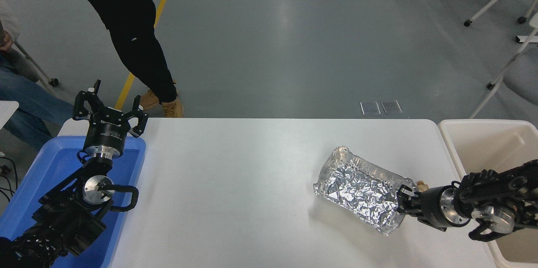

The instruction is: Pick up foil plate and place in dustbin

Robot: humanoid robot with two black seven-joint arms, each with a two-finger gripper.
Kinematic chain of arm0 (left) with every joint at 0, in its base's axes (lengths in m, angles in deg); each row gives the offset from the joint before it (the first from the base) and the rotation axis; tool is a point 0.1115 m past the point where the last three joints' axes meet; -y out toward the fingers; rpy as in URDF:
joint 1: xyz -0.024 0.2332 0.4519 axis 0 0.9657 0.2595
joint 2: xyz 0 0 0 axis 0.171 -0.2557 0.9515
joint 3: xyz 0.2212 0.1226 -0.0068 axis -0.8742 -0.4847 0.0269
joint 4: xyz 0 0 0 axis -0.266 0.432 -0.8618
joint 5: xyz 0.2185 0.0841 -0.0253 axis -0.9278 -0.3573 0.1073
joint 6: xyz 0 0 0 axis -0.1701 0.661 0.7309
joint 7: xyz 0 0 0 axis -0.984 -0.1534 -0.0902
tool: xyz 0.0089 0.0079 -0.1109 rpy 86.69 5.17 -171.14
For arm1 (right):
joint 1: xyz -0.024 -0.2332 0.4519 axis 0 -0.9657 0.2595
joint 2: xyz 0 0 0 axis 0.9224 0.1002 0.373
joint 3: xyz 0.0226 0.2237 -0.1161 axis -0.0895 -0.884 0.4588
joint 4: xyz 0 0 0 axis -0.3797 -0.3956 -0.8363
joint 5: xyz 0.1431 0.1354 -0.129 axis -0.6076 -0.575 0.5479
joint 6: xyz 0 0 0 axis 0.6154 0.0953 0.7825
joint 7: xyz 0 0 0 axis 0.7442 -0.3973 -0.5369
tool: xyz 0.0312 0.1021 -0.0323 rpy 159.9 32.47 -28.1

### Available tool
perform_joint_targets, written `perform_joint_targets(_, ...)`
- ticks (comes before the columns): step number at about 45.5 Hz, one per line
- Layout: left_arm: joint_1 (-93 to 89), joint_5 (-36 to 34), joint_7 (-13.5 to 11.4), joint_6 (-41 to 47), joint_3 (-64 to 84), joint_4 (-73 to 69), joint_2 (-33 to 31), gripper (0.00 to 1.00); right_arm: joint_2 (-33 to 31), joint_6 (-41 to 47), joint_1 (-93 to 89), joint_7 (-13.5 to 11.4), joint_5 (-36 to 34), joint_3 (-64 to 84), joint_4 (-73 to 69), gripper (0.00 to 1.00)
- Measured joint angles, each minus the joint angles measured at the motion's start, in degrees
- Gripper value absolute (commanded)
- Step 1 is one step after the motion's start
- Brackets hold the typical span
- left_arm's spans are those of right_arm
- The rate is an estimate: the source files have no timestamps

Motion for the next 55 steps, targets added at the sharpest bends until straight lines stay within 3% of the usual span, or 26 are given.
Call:
perform_joint_targets(30,-0.01,0.02,0.00,0.00,0.00,0.00,0.00,0.99,-5.37,14.97,31.30,0.00,-0.77,4.91,-0.06,0.00)
perform_joint_targets(55,0.00,0.01,0.00,0.00,0.00,0.00,0.00,0.99,-9.07,18.56,34.85,-0.06,-0.89,7.00,6.87,0.00)
